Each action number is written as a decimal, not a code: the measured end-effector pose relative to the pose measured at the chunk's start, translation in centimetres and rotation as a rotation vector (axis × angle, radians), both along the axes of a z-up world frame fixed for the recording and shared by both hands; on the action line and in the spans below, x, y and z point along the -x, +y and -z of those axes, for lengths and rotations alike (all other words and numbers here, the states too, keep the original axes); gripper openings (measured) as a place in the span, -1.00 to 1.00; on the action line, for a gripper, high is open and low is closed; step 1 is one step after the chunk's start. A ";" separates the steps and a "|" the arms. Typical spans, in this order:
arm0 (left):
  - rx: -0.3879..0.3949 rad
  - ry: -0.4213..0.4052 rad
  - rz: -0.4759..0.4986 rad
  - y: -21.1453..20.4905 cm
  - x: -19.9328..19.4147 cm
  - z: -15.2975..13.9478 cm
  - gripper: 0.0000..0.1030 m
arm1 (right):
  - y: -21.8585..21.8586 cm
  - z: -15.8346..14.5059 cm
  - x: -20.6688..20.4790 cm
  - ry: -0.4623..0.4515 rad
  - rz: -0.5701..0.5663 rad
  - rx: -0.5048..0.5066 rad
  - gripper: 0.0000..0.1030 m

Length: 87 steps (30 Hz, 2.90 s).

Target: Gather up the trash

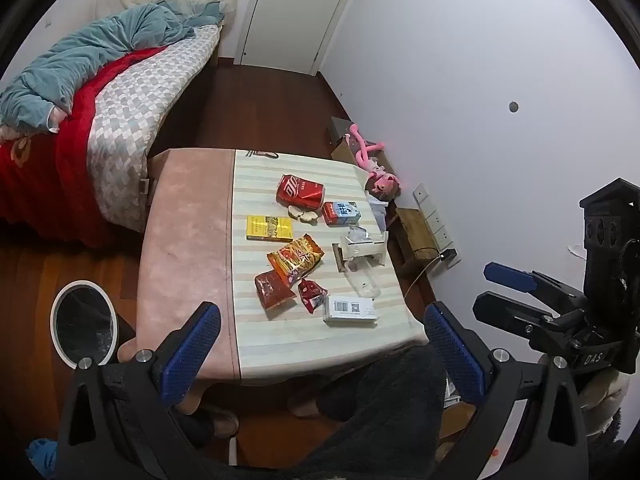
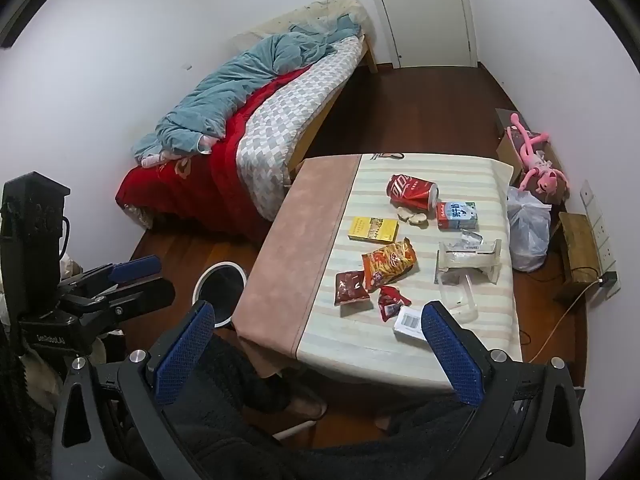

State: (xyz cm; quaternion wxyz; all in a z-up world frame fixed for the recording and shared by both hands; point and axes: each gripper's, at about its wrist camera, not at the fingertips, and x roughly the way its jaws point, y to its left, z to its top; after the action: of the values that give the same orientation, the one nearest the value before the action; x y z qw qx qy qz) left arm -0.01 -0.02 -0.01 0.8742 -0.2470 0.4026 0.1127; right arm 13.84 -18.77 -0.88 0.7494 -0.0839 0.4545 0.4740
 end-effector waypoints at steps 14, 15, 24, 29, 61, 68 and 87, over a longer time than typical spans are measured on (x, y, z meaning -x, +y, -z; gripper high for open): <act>0.007 0.001 -0.001 0.2 -0.2 0.0 1.00 | 0.3 -0.4 0.5 -0.019 -0.012 0.008 1.00; 0.007 0.000 -0.002 0.1 -0.2 -0.2 1.00 | 0.4 -0.5 0.6 -0.016 -0.013 0.006 1.00; 0.007 -0.009 0.000 -0.1 0.2 -0.3 1.00 | 0.8 -0.3 0.5 -0.016 -0.019 0.006 1.00; 0.006 -0.009 -0.006 -0.1 0.2 -0.5 1.00 | 0.9 -0.1 0.5 -0.014 -0.023 0.005 1.00; -0.001 -0.005 -0.009 0.2 0.3 -0.2 1.00 | 1.6 -0.1 0.4 -0.016 -0.041 0.000 1.00; 0.000 -0.006 -0.009 0.2 0.3 -0.2 1.00 | 1.5 -0.1 0.5 -0.016 -0.038 -0.002 1.00; 0.001 -0.003 -0.005 0.2 0.1 -0.3 1.00 | 1.6 0.0 0.4 -0.012 -0.039 -0.004 1.00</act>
State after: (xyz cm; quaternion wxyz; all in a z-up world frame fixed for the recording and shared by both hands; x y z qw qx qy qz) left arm -0.15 0.20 0.31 0.8744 -0.2484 0.4009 0.1143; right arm 13.49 -17.17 -0.84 0.7431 -0.0940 0.4472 0.4888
